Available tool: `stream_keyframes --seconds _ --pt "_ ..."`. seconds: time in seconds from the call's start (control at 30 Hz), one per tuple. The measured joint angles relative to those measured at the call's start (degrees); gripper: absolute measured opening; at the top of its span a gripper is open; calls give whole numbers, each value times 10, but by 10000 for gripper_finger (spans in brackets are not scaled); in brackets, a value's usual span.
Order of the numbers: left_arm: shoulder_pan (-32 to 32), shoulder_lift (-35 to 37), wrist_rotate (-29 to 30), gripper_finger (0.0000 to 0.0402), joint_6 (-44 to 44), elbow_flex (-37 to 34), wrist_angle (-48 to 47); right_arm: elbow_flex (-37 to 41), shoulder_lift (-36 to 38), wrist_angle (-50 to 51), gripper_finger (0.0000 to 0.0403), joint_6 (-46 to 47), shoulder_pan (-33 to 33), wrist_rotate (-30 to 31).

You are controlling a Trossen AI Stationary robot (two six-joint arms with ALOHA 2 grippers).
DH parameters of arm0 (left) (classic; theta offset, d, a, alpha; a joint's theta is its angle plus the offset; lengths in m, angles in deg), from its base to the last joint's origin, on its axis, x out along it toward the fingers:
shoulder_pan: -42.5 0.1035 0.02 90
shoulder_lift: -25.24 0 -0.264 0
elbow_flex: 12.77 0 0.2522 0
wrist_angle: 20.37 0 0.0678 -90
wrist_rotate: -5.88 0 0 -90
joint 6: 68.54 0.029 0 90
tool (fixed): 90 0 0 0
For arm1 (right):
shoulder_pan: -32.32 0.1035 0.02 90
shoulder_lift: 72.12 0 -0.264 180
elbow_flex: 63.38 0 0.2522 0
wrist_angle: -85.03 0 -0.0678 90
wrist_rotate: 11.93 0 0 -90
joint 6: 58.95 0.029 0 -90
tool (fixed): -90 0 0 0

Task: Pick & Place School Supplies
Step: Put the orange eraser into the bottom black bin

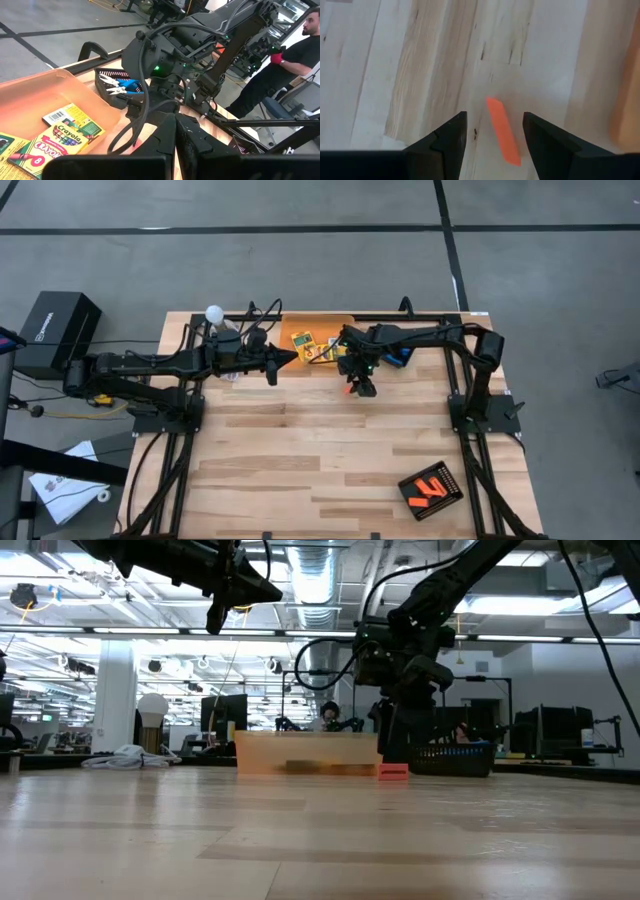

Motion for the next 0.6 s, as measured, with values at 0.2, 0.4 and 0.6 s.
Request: stream_keyframes --seconds 0.2,0.4,0.6 --pt "0 0 0 0 0 0 0 1 -19 9 183 0 -1 -3" --pt "0 0 -11 0 0 0 -1 -3 -40 1 183 -1 3 1" --pt "0 0 -12 0 0 0 -2 -3 -44 -12 180 -1 5 2"
